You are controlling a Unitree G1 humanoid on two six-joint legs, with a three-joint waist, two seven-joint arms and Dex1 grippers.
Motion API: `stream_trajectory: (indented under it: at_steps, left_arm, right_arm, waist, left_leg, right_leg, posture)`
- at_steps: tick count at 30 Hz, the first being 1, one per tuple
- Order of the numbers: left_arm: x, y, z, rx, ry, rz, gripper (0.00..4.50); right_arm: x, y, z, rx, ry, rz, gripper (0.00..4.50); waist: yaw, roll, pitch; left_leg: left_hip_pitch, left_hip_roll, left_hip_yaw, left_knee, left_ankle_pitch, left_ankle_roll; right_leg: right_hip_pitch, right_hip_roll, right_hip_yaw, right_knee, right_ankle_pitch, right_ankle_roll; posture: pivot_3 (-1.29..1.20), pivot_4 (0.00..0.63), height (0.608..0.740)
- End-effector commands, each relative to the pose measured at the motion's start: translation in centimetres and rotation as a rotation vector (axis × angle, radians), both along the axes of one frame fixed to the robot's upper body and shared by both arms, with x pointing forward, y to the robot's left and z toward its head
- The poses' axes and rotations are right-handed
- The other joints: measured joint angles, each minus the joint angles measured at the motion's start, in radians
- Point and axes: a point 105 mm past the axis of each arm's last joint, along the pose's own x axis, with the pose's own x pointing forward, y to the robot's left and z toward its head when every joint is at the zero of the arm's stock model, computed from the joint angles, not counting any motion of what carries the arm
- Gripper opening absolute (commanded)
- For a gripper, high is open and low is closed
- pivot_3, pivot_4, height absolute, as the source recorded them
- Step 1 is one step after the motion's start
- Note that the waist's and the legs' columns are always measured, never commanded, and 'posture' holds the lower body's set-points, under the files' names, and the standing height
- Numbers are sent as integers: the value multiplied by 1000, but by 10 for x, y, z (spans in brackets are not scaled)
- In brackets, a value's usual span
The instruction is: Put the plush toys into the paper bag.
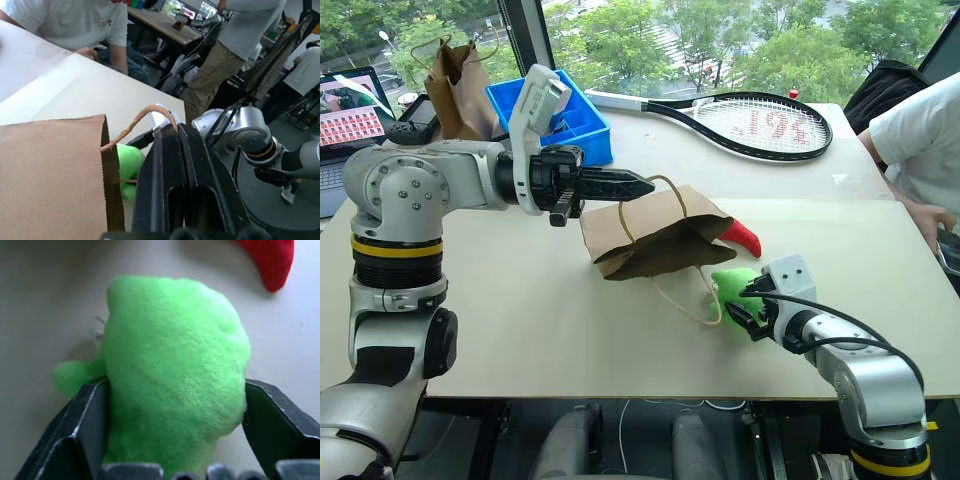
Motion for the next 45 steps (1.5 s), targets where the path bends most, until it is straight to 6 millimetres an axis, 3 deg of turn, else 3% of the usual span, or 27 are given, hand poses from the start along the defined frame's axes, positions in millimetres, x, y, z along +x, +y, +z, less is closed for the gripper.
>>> stream_trajectory:
  at_steps: [1, 4, 8, 12, 16, 20, 23, 41, 43, 45]
  left_arm:
    - [-4, -3, 12, -12, -31, -9, 0]
    - [-5, -8, 14, -14, -26, -28, 0]
    - [-7, -11, 19, -5, -42, -53, 0]
    - [-2, -12, 28, 9, -79, -49, 0]
    - [5, -12, 41, 9, -105, -34, 0]
    - [5, -18, 39, 8, -100, -42, 0]
    - [5, -19, 37, 8, -93, -44, 0]
    - [-7, -24, 47, -104, 22, -54, 0]
    - [-8, -24, 45, -118, 47, -52, 0]
    - [-9, -25, 44, -128, 64, -49, 0]
  right_arm:
    - [-4, -22, 16, -89, -64, -33, 2441]
    - [-11, -50, 59, -143, -161, -52, 1414]
    - [-14, -43, 100, -122, -256, 27, 101]
    - [-16, -26, 131, -99, -327, 110, 43]
    - [-16, 15, 153, -2, -396, 252, 43]
    - [-11, 56, 147, 107, -390, 333, 43]
    - [-8, 72, 142, 145, -378, 349, 43]
    - [41, 89, 52, 43, -155, 240, 43]
    - [51, 98, 57, 0, -196, 273, 43]
    - [55, 125, 74, 142, -255, 337, 43]
  waist:
    - [1, 0, 0]
    - [11, 0, 0]
    - [8, 0, 1]
    - [-4, 0, 1]
    - [-4, 0, 1]
    - [-2, 0, 1]
    - [2, 0, 1]
    - [-3, 0, 1]
    - [-4, 0, 1]
    - [-5, 0, 1]
  left_leg:
    - [0, 0, 0, 0, 0, 0]
    - [-1, -1, 0, 0, 0, 0]
    - [-1, -1, 0, 0, 0, 0]
    - [1, -1, -1, -1, 0, 0]
    - [0, -1, -1, -1, 0, 0]
    - [0, -1, -2, -2, 0, 0]
    - [-3, -1, -2, -2, 0, 0]
    - [-7, -1, -3, 0, 0, 0]
    - [-7, -1, -3, 1, 0, 0]
    - [-7, -1, -3, 1, 0, 0]
  right_leg:
    - [0, 0, 0, 0, 0, 0]
    - [0, -1, 0, -1, 0, 0]
    - [1, 0, 1, -2, 0, 0]
    - [1, 1, 1, -1, 0, 1]
    - [0, 1, 1, -2, 0, 1]
    - [1, 1, 0, -2, 0, 0]
    - [-2, 1, 0, -2, 0, -1]
    - [-5, 1, -1, 0, 0, -1]
    - [-5, 1, -1, 0, 0, -1]
    - [-5, 1, -1, 1, 0, -1]
  posture:
    - [0, 150, 740]
    - [0, 150, 740]
    - [0, 150, 740]
    - [0, 150, 740]
    - [0, 150, 740]
    - [0, 150, 740]
    - [0, 150, 740]
    - [0, 150, 740]
    - [0, 150, 740]
    - [0, 150, 740]
